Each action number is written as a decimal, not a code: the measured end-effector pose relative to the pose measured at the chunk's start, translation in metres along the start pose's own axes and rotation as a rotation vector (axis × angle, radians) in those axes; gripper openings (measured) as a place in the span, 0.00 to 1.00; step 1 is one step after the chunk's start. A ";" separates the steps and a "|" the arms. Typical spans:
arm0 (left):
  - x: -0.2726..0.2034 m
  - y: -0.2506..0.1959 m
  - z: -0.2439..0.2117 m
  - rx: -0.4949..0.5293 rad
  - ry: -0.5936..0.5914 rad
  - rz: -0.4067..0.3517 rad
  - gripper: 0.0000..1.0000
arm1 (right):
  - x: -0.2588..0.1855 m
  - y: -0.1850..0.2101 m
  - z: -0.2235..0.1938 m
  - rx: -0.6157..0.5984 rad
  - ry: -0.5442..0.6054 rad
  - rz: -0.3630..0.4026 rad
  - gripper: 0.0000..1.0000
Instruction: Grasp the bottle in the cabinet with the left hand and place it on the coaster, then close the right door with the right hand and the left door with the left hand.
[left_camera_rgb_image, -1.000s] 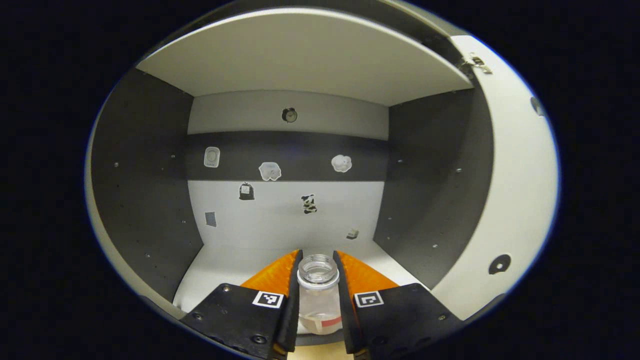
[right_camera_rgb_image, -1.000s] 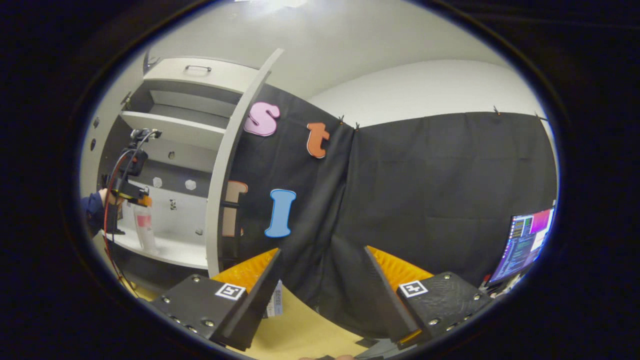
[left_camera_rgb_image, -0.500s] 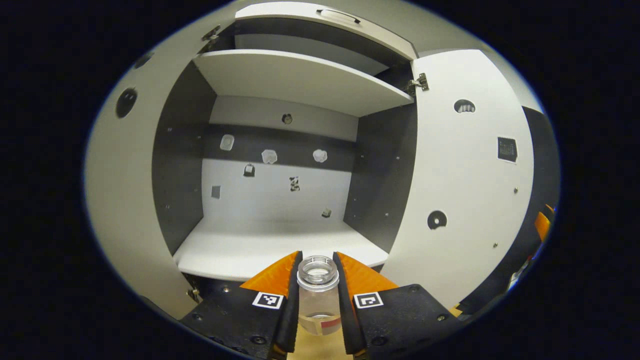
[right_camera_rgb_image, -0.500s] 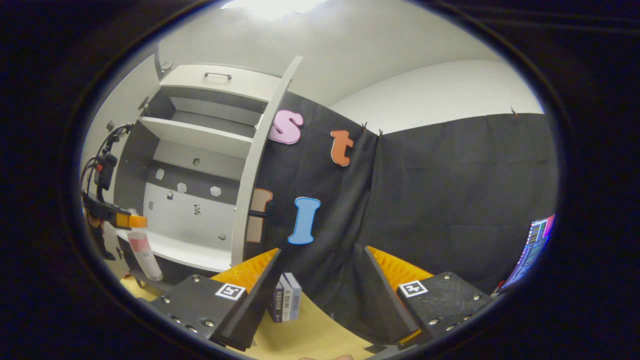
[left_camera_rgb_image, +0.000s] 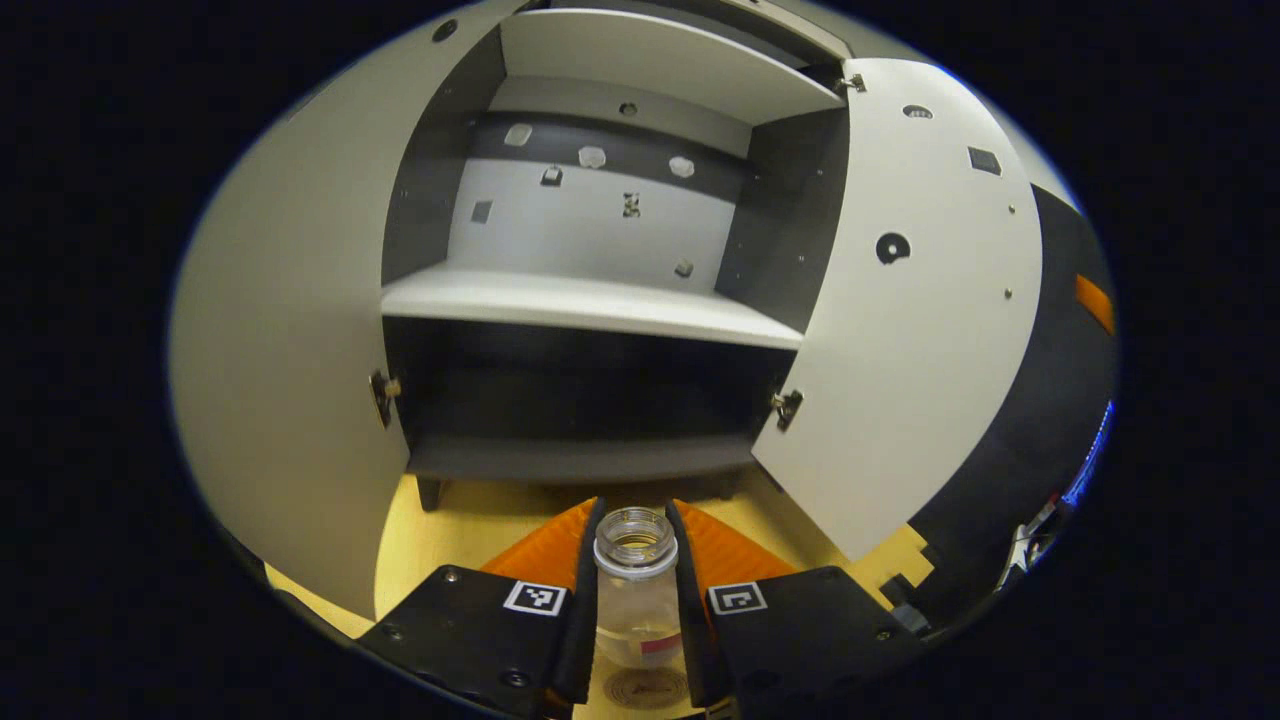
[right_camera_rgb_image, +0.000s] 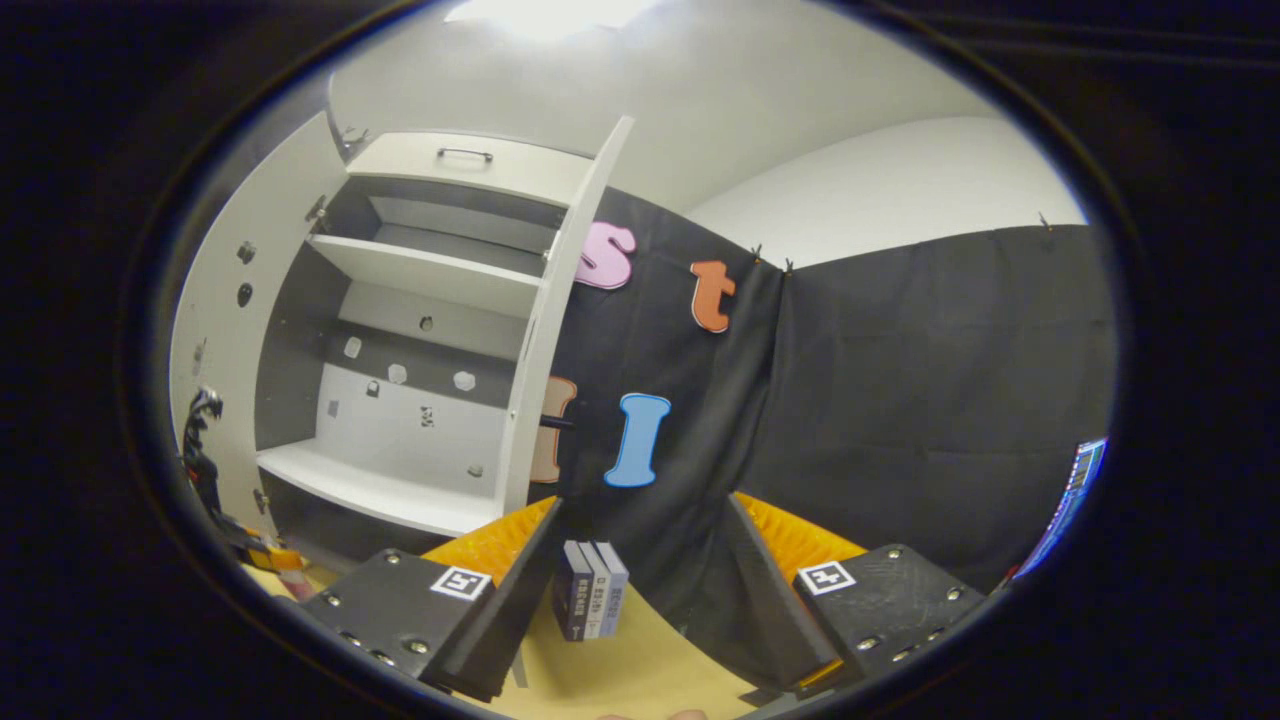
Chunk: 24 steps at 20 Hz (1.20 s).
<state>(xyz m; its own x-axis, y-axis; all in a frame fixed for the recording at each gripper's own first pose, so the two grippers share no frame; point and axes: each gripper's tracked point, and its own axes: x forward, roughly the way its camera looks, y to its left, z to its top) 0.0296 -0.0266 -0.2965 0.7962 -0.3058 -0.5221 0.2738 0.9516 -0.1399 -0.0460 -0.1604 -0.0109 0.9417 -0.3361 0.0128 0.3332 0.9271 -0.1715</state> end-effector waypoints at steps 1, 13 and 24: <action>0.001 0.003 -0.014 -0.003 0.025 0.007 0.38 | 0.001 0.001 0.000 0.002 0.001 0.007 0.96; 0.006 -0.002 -0.093 0.006 0.144 0.023 0.40 | 0.002 0.006 -0.003 -0.005 0.008 0.017 0.96; 0.000 -0.022 -0.102 0.105 0.052 -0.026 0.45 | 0.001 -0.001 -0.013 -0.012 0.036 0.000 0.94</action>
<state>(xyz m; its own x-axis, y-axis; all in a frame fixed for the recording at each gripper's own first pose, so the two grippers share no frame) -0.0313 -0.0441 -0.3796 0.7600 -0.3253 -0.5627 0.3509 0.9341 -0.0661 -0.0458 -0.1637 -0.0232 0.9395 -0.3418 -0.0231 0.3321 0.9253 -0.1829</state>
